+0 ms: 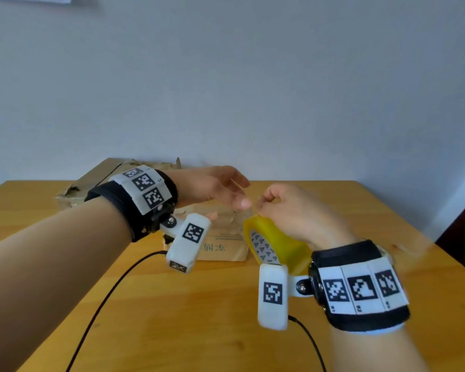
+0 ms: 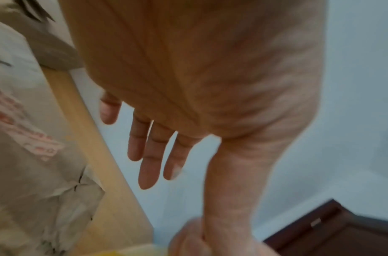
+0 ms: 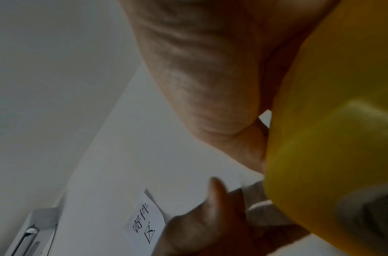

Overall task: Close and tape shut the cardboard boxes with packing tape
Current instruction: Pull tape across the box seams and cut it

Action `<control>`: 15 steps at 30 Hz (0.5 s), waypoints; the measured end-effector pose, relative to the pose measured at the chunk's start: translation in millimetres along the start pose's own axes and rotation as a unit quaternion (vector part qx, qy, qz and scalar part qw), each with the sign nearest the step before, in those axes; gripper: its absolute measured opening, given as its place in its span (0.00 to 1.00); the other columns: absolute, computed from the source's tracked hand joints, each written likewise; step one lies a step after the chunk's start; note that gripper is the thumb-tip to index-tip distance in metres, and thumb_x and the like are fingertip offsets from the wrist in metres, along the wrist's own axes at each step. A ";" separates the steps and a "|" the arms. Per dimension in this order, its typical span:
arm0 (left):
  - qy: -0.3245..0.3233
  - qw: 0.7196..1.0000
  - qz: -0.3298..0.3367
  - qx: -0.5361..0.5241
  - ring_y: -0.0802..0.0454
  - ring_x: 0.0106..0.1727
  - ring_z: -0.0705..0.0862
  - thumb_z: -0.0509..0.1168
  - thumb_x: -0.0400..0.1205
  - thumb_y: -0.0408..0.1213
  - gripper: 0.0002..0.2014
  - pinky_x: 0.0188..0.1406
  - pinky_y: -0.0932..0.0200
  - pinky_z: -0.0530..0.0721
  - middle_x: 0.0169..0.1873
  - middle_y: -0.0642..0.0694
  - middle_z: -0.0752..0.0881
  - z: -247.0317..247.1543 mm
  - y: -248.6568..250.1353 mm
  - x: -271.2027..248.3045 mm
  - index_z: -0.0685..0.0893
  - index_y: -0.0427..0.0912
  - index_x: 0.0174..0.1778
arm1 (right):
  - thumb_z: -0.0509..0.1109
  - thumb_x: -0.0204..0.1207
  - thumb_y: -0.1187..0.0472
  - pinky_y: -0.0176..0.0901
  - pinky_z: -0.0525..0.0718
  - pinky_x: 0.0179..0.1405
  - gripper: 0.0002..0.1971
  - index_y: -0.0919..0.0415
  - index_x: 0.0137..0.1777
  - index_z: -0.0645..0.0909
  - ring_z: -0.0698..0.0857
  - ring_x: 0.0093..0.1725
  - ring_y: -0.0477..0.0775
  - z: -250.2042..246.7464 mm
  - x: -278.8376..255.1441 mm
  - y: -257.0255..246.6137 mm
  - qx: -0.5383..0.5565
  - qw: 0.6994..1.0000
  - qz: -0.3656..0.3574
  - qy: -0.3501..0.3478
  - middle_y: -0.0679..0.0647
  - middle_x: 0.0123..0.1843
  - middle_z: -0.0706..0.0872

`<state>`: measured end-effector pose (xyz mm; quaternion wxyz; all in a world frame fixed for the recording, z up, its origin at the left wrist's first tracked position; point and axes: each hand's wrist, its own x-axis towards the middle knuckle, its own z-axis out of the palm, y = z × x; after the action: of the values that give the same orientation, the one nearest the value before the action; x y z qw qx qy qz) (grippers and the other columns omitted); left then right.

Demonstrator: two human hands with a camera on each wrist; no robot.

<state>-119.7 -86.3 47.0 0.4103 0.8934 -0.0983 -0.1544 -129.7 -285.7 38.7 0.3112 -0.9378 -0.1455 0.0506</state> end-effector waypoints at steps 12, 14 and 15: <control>0.059 0.993 0.023 0.096 0.58 0.46 0.85 0.78 0.75 0.40 0.04 0.61 0.52 0.80 0.32 0.60 0.88 3.1 26.5 14.3 0.90 0.52 0.38 | 0.70 0.73 0.27 0.49 0.83 0.57 0.44 0.50 0.82 0.63 0.81 0.64 0.52 20.7 -19.5 13.3 0.092 0.993 0.061 -0.040 0.55 0.78 0.78; 0.046 0.993 0.006 0.110 0.60 0.46 0.85 0.78 0.75 0.41 0.03 0.60 0.54 0.78 0.32 0.62 0.88 0.8 28.3 15.8 0.90 0.53 0.38 | 0.70 0.72 0.26 0.50 0.84 0.60 0.44 0.52 0.80 0.64 0.82 0.64 0.52 27.7 -20.6 16.1 0.090 0.992 0.076 -0.053 0.53 0.74 0.80; 0.040 0.992 -0.002 0.121 0.60 0.48 0.84 0.78 0.75 0.42 0.03 0.60 0.53 0.77 0.32 0.63 0.88 0.5 29.1 17.0 0.91 0.54 0.38 | 0.70 0.72 0.25 0.51 0.85 0.61 0.43 0.52 0.78 0.66 0.83 0.62 0.51 32.2 -21.5 18.3 0.108 0.989 0.082 -0.056 0.52 0.71 0.81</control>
<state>-105.5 -110.5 65.5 0.3029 0.9420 -0.0977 -0.1063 -151.8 -287.9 2.0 0.3964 -0.9033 -0.0789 0.1441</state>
